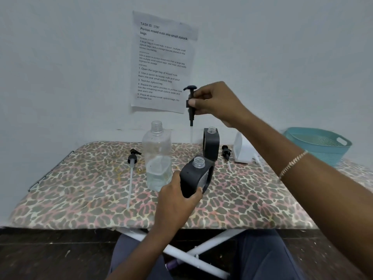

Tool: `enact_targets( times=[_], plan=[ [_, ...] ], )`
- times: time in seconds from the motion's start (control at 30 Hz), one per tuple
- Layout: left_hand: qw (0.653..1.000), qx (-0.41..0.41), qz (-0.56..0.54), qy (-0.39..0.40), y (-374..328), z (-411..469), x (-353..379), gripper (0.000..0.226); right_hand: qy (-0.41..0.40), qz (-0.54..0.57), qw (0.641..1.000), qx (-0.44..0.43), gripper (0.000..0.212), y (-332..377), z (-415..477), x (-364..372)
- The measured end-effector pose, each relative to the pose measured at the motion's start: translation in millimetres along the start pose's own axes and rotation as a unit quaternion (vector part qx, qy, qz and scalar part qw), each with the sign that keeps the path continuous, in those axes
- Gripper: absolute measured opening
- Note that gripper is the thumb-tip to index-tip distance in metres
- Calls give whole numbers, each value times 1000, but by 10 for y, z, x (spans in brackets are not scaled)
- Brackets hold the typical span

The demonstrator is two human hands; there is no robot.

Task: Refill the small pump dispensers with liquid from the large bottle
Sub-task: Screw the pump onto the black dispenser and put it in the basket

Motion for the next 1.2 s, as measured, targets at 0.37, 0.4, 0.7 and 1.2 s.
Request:
enact_targets(
  times=[0.37,0.4,0.7,1.2],
  plan=[
    [1000,9,15,9,-56,-25,0,33,-53,10,998,-37,15,-54,-867,-181],
    [1000,10,15,8,-57,-20,1,32,-53,2,998,-33,15,-83,-893,-155],
    [1000,21,5,4,-54,-15,6,30,-44,-28,998,17,18,-453,-1060,74],
    [1000,28,9,-3,-44,-4,8,35,-56,-48,997,10,18,-836,-1266,222]
  ],
)
Point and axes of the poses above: each hand's wrist, its own z-axis towards the middle knuckle, its own x-axis out of the palm, y = z × x, the point moved 7 cm from there along z, towards the middle knuckle, and after that the axes turned 8 degrees about x, right-handed, at the moved point
